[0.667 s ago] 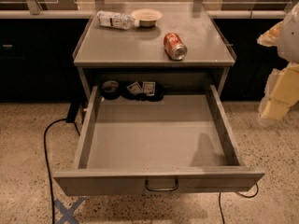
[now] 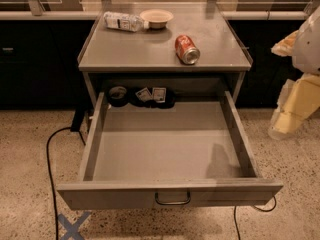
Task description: Close top drawer
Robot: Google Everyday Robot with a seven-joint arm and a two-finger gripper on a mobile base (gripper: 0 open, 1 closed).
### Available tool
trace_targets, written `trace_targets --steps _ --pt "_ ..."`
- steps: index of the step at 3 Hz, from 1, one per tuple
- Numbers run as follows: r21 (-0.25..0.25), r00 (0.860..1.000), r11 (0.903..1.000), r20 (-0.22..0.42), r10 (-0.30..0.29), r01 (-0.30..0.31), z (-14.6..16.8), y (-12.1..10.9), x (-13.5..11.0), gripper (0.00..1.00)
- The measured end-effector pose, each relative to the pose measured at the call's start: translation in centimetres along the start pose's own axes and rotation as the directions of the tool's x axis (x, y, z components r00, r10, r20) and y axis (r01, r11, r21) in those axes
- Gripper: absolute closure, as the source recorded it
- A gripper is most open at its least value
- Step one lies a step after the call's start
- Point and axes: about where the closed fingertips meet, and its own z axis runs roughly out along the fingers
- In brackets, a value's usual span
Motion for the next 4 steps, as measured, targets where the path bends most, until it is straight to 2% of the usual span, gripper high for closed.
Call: trace_targets --steps 1,2,3,4 --pt "-0.038 0.998 0.9988 0.046 0.032 -0.03 3.0 1.3 0.2 0.0" --pt "-0.093 0.995 0.9949 0.089 0.048 -0.039 6.0 3.9 0.0 0.0" --pt "-0.152 0.992 0.9883 0.121 0.034 -0.015 7.7 7.6 -0.7 0.0" --pt "-0.224 0.987 0.9745 0.158 0.036 0.0 9.1 10.9 -1.6 0.0"
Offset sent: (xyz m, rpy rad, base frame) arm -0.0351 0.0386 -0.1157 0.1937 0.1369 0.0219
